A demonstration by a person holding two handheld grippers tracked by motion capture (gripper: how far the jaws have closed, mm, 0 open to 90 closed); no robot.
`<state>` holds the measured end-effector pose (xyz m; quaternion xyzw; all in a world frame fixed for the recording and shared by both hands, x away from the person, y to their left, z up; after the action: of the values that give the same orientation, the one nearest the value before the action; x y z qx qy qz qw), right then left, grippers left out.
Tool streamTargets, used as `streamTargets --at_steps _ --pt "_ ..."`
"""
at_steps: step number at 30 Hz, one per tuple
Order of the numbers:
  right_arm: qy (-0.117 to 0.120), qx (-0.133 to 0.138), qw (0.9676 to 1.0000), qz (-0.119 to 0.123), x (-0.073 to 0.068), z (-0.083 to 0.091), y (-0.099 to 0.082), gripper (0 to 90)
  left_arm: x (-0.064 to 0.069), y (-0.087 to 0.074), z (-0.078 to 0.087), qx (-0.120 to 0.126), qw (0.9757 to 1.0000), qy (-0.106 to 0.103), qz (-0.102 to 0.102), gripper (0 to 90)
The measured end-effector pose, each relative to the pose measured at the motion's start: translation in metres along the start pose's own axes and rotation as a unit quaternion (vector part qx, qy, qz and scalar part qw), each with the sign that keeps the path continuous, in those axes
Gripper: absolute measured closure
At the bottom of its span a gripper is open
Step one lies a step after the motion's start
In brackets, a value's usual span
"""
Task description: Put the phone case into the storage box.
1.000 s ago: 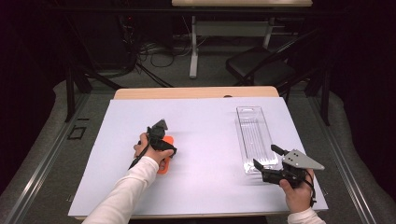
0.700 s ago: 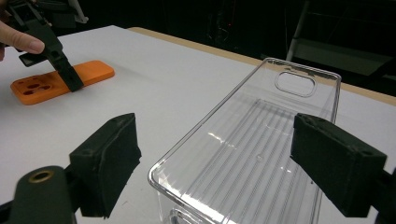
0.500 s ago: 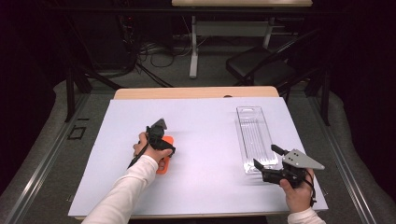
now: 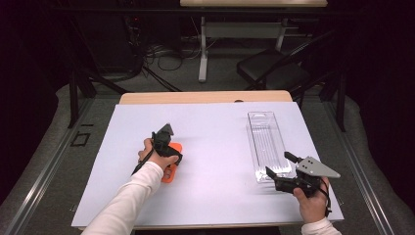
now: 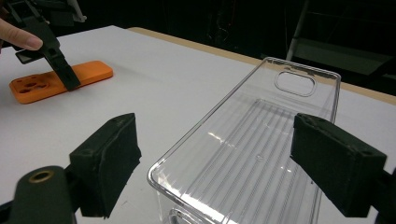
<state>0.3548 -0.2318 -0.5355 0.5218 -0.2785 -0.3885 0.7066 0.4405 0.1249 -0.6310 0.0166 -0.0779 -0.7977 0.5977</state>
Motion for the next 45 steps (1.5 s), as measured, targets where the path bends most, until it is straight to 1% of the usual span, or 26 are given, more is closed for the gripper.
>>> streamTargets --at_steps 3,4,8,9,11,13,16,17,20,24,25,26,27,31,36,37,38,39,40,41,45 --pt "0.0 -0.001 1.0 0.0 0.0 0.0 0.0 14.6 -0.003 0.0 0.003 0.004 1.0 0.0 -0.002 15.1" --pt "-0.001 -0.001 1.0 0.001 0.0 0.0 0.0 14.6 -0.004 0.001 0.006 0.009 0.9999 0.001 -0.004 15.2" --pt "0.0 -0.001 1.0 0.001 0.0 0.0 0.0 14.6 -0.007 0.001 0.01 0.009 0.9999 0.003 -0.009 15.3" --pt "0.0 -0.001 1.0 0.001 0.0 0.0 0.0 14.6 -0.008 0.0 0.012 0.006 0.9999 0.003 -0.015 15.3" --pt "0.0 -0.001 1.0 0.001 0.0 0.0 0.0 14.6 -0.008 0.001 0.015 0.011 0.9998 0.001 -0.016 15.3" --pt "0.0 -0.001 1.0 0.001 0.0 0.0 0.0 14.6 -0.009 0.001 0.016 0.012 0.9997 0.003 -0.022 15.4" --pt "0.0 -0.001 1.0 0.001 0.0 0.0 0.0 14.6 -0.009 0.002 0.02 0.016 0.9993 -0.001 -0.034 15.4" --pt "0.0 -0.001 1.0 0.001 0.0 0.0 0.0 14.6 -0.009 0.002 0.021 0.016 0.9992 -0.001 -0.036 15.4" --pt "0.0 -0.001 1.0 0.001 -0.001 0.0 0.0 14.6 -0.009 0.002 0.024 0.014 0.9986 0.003 -0.051 15.4" --pt "0.001 -0.001 1.0 0.001 -0.001 0.0 0.0 14.6 -0.009 0.002 0.027 0.015 0.997 0.01 -0.075 15.4" --pt "0.001 -0.001 1.0 0.001 -0.001 0.0 0.0 14.6 -0.008 0.002 0.028 0.014 0.9969 0.01 -0.076 15.4" --pt "0.001 -0.001 1.0 0.002 -0.001 0.0 0.0 14.6 -0.007 0.003 0.03 0.016 0.9962 0.01 -0.085 15.4" --pt "0.001 -0.001 1.0 0.002 -0.001 0.0 0.0 14.6 -0.007 0.003 0.03 0.016 0.9962 0.01 -0.085 15.4" --pt "0.001 -0.001 1.0 0.001 -0.001 0.0 0.0 14.6 -0.006 0.002 0.034 0.016 0.994 0.012 -0.107 15.5" --pt "0.001 -0.001 1.0 0.001 -0.001 -0.001 0.0 14.6 -0.005 0.002 0.042 0.017 0.9901 0.02 -0.138 15.5" --pt "0.001 0.0 1.0 0.001 -0.001 -0.001 0.0 14.6 -0.004 0.002 0.045 0.02 0.9891 0.017 -0.145 15.5" --pt "0.001 -0.001 1.0 0.001 -0.001 -0.001 0.0 14.6 -0.004 0.002 0.045 0.02 0.9891 0.017 -0.145 15.5" --pt "0.001 -0.001 1.0 0.001 -0.001 -0.001 0.0 14.6 -0.004 0.001 0.046 0.019 0.9885 0.015 -0.149 15.5" --pt "0.001 -0.002 1.0 0.001 -0.001 -0.001 0.0 14.6 -0.003 0.0 0.048 0.017 0.9871 0.012 -0.158 15.5" --pt "0.001 -0.002 1.0 0.001 -0.001 -0.001 0.0 14.6 -0.003 0.0 0.048 0.017 0.9871 0.012 -0.158 15.5" --pt "0.001 0.0 1.0 0.001 -0.002 -0.001 0.0 14.6 -0.001 -0.004 0.051 0.019 0.9842 0.005 -0.176 15.5"
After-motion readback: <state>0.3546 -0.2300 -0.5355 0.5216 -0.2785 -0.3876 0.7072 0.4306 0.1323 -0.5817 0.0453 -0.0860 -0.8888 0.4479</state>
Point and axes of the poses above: each handheld gripper's, and its own axes: z roughly backward along the jaws, y roughly out of its top, x roughly to its right, the point moved 10 cm from there along -z, roughly forward along the jaws, and after that the axes turned 3 degrees about -z, right-handed, at the moved point
